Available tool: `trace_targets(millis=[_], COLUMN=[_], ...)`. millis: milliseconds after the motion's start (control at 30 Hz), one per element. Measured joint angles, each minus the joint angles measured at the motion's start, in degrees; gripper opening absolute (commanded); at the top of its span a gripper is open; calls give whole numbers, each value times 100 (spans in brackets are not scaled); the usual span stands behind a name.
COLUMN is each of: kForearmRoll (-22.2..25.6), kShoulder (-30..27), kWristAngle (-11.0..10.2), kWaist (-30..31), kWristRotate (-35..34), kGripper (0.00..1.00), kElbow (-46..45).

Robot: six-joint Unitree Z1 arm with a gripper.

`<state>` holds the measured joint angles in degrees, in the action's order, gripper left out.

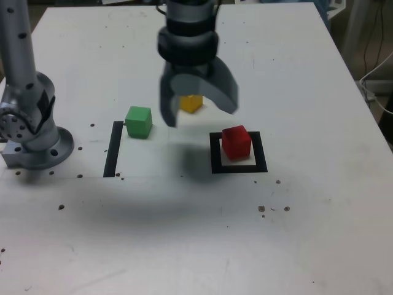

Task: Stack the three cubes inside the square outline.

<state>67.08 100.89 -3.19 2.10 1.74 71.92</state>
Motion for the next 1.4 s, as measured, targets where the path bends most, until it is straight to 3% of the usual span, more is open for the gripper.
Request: trace_targets(millis=[367, 600, 833, 1000, 1200, 1400], kForearmRoll=[527, 489, 417, 273, -21, -244], kShoulder=[-6, 382, 871, 1038, 1097, 1089], kWristAngle=[-957, -1132, -1476, -1482, -1240, -1090], kWaist=[-739, -1663, -2234, -2276, -2276, -2174], kWristRotate=[1287, 2548, 3459, 3690, 3819, 3859], kGripper=[99, 99, 99, 97, 91, 78], kElbow=[46, 343, 560, 575, 301, 30])
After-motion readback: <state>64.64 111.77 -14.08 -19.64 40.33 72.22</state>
